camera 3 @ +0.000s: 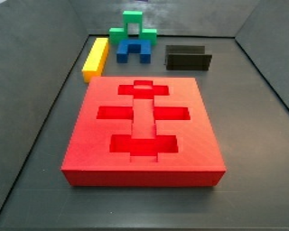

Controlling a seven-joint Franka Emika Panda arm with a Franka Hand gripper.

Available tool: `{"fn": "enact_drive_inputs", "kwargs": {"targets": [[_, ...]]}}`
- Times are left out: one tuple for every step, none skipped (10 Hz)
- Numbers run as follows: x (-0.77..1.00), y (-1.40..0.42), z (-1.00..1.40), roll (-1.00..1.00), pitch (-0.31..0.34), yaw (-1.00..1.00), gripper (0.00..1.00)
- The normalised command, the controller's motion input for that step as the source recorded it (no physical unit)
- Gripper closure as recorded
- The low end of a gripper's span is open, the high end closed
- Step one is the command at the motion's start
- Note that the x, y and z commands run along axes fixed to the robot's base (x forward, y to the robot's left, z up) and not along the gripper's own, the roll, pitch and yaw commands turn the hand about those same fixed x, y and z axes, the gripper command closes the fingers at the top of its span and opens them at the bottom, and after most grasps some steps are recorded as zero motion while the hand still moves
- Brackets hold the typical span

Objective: Pick up the purple object. Move up. Place the purple object on the fixture. Regrasp the purple object. Move to above the board. Insert the purple object.
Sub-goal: Insert the purple object.

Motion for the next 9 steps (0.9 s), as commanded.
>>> {"fn": "enact_drive_inputs", "kwargs": {"targets": [[0.2,-0.28,-0.21,0.09,0.0,0.0,1.0],[0.39,-0.64,-0.29,0.2,0.06,0.0,1.0],[0.54,-0.53,-0.26,0.08,0.0,0.09,1.0],[0.53,-0.48,-0.24,0.0,0.0,0.11,1.0],[0.53,-0.49,-0.24,-0.05,0.0,0.05,1.0],[0.54,-0.5,-0.29,-0.05,0.0,0.05,1.0],[0.54,-0.53,-0.33,-0.03,0.0,0.06,1.0],[0.5,-0.5,-0.48,-0.01,0.0,0.05,1.0],[0.47,-0.45,-0.61,-0.02,0.0,0.0,1.0]]}}
